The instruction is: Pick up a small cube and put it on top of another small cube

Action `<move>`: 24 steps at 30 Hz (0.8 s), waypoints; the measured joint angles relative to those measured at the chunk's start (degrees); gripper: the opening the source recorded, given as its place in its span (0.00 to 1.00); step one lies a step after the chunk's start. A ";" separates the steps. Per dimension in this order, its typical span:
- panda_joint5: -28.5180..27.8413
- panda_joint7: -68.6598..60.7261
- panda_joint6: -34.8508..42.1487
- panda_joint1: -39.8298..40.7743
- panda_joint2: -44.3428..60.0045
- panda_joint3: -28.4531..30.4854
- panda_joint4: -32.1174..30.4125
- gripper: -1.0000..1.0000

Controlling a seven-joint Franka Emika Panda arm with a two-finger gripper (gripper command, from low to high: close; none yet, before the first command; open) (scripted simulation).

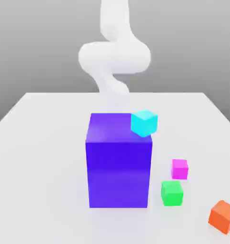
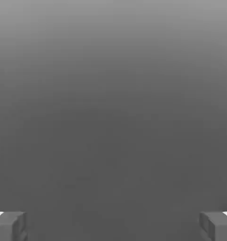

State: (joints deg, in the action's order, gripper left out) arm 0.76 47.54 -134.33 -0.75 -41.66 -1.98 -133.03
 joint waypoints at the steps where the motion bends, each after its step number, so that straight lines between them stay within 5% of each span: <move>1: 0.82 1.24 -1.49 -0.66 2.01 -1.00 -1.36 0.50; 16: 9.82 27.53 -24.81 -11.31 29.95 -22.33 -27.20 0.50; 21: 6.55 40.45 -32.27 -12.98 37.93 -28.42 -36.05 0.50; 24: -6.35 50.37 -36.92 -15.49 43.86 -22.37 -36.12 0.50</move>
State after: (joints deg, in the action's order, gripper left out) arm -5.60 97.91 -171.25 -16.25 2.20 -24.35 -169.15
